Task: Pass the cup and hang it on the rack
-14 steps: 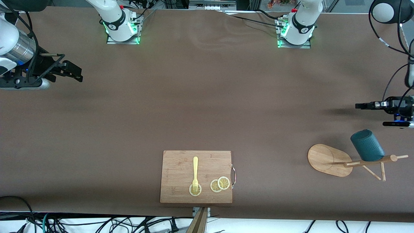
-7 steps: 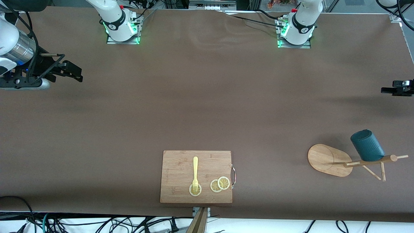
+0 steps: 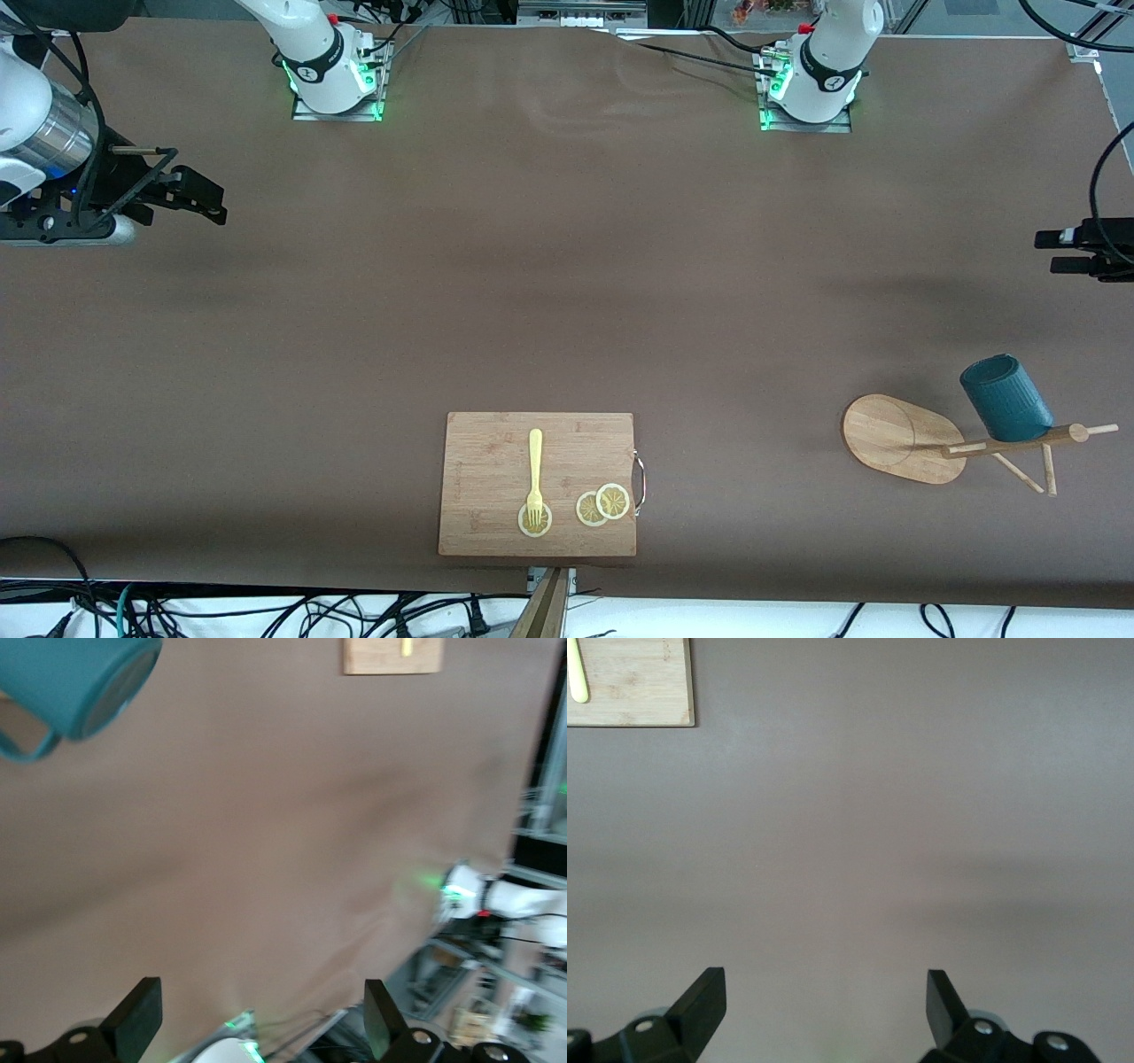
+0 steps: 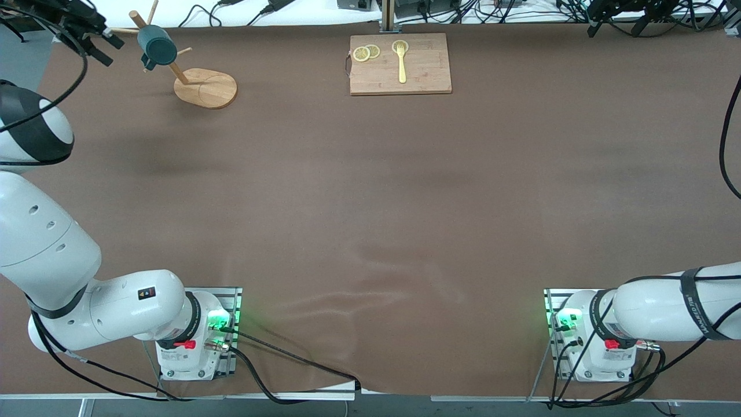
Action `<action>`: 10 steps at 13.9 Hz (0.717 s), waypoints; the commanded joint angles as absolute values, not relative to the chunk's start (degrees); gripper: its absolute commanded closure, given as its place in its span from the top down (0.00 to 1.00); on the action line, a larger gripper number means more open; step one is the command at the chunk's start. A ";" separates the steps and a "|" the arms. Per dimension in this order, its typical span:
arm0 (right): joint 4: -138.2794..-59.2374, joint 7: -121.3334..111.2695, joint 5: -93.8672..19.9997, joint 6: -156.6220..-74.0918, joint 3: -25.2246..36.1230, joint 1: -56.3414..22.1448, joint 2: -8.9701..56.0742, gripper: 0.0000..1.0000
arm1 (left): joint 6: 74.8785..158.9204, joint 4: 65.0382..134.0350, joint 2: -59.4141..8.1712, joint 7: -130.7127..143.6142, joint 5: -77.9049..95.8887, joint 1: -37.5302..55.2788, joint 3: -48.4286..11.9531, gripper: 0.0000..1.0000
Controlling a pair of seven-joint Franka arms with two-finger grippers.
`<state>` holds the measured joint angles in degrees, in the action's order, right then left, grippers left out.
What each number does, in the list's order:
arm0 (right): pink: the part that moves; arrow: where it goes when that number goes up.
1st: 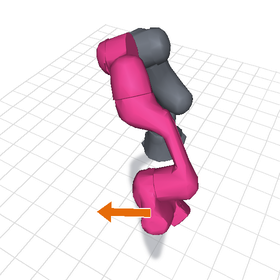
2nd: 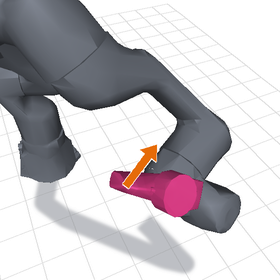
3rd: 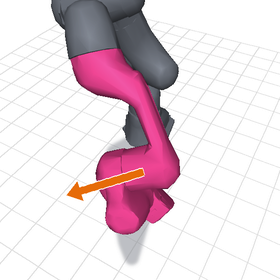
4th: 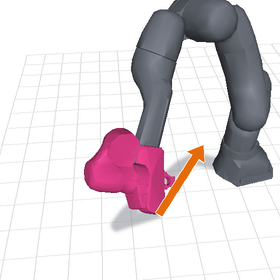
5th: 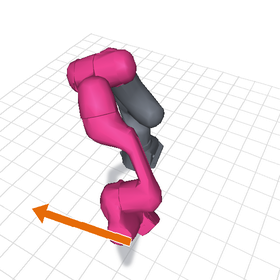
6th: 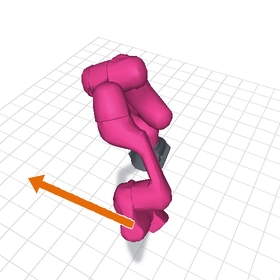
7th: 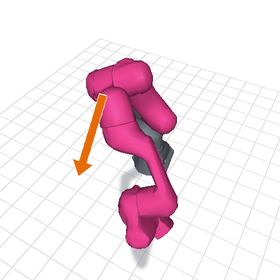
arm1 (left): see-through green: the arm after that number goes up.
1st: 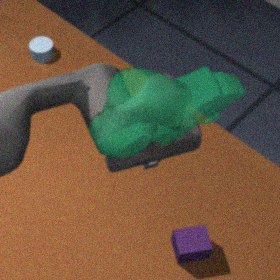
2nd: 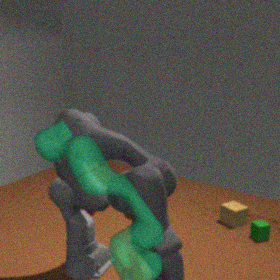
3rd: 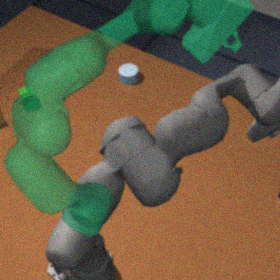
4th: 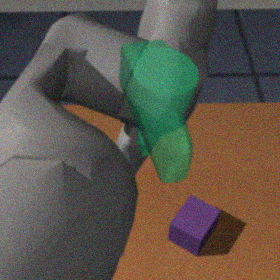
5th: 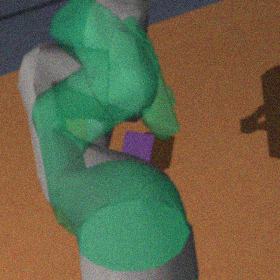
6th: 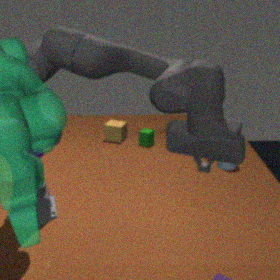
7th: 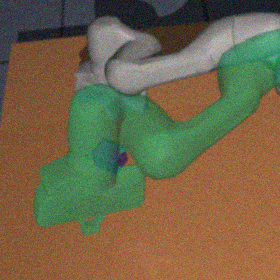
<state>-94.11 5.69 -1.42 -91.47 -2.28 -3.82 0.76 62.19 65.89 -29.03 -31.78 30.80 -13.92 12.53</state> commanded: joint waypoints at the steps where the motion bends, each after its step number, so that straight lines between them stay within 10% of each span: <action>1: -95.54 5.19 -2.55 -92.11 -2.81 -3.16 -0.44 1.00 | 67.13 65.65 -25.68 -31.12 21.57 -7.41 13.01 1.00; 10: -95.54 5.19 -3.08 -92.11 -2.81 -3.08 -0.44 1.00 | 76.55 66.62 -21.01 -14.42 7.40 6.23 12.83 1.00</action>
